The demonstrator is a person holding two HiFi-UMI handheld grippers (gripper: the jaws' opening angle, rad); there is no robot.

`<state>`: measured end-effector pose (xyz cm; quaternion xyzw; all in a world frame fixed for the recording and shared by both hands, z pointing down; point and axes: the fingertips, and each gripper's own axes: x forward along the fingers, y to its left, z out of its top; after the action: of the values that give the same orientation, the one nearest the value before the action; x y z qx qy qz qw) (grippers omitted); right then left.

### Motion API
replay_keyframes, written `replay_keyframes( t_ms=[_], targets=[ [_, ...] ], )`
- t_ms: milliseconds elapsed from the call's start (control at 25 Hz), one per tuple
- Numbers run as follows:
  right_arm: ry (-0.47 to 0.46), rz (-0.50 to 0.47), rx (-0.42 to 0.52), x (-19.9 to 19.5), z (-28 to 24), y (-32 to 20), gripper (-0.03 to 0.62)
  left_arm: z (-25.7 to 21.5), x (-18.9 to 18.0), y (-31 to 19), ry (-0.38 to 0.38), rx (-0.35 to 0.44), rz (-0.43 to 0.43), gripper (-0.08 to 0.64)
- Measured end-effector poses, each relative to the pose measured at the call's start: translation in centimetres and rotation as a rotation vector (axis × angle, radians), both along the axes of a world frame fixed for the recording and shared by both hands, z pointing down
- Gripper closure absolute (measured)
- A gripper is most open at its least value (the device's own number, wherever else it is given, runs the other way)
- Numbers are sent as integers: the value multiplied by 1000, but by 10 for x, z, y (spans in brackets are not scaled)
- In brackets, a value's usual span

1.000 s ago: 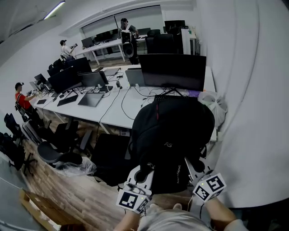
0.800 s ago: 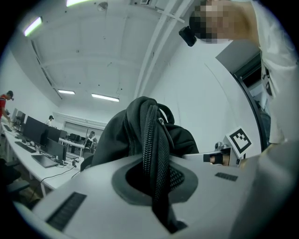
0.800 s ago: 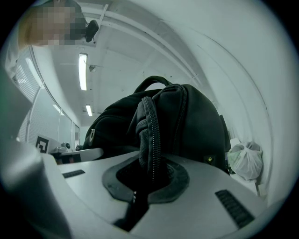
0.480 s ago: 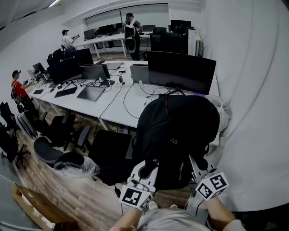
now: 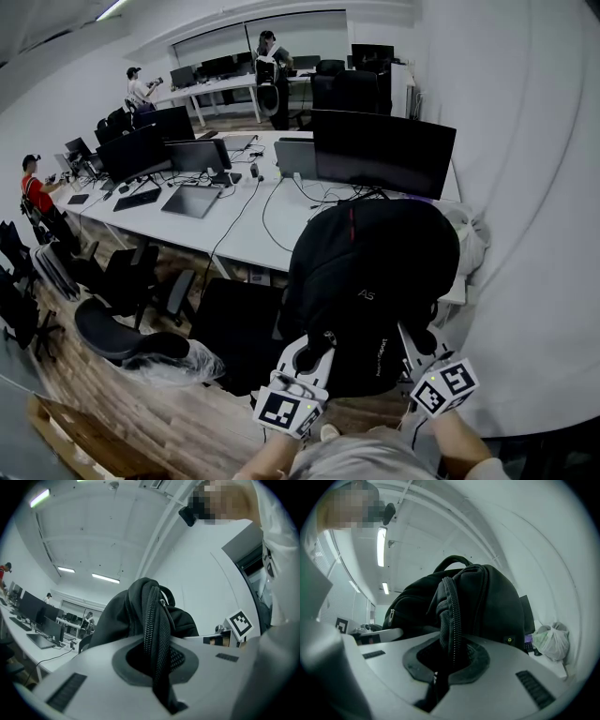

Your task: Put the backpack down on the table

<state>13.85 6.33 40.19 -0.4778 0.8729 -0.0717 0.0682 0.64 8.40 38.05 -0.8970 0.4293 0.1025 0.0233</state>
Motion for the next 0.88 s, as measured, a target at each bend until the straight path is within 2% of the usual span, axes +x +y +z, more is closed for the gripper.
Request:
replay_keyframes(
  t_ms=[440, 880],
  targets=[
    [-2, 2, -13, -7, 5, -13, 569, 5, -7, -15, 4, -14, 4, 548],
    [-10, -46, -10, 1, 7, -66, 569, 6, 2, -62, 1, -15, -46, 548]
  ],
)
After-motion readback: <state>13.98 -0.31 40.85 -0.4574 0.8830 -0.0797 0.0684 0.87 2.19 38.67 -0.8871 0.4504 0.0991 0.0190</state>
